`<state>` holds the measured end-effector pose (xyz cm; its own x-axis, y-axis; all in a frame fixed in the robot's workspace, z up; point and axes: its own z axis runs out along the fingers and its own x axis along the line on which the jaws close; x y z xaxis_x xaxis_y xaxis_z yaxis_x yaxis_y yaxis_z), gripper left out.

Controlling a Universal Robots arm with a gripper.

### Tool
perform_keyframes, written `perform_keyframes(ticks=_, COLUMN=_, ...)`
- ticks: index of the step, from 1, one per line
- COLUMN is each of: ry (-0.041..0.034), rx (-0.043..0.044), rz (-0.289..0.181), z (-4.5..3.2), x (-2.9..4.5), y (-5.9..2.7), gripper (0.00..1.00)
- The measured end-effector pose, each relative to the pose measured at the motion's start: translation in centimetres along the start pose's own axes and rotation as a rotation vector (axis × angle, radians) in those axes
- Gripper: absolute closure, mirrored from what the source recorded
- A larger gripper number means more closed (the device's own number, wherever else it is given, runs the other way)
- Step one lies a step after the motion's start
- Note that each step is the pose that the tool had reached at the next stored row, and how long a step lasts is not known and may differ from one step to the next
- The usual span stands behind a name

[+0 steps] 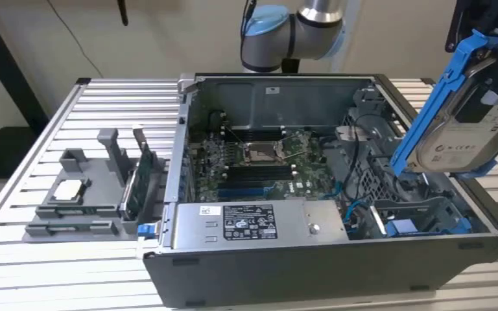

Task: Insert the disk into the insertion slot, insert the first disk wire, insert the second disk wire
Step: 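Insert the disk into the insertion slot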

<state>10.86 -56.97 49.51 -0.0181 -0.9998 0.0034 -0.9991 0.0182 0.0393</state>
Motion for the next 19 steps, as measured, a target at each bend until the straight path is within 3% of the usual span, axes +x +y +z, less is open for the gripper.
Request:
perform_keyframes(ticks=12, ry=-0.0002, rx=-0.0001, rz=0.0, z=0.24, x=0.13, y=-0.12, gripper=0.67)
perform_keyframes(ticks=19, ry=-0.0002, rx=-0.0001, rz=0.0, z=1.17, x=0.71, y=-0.26, gripper=0.67)
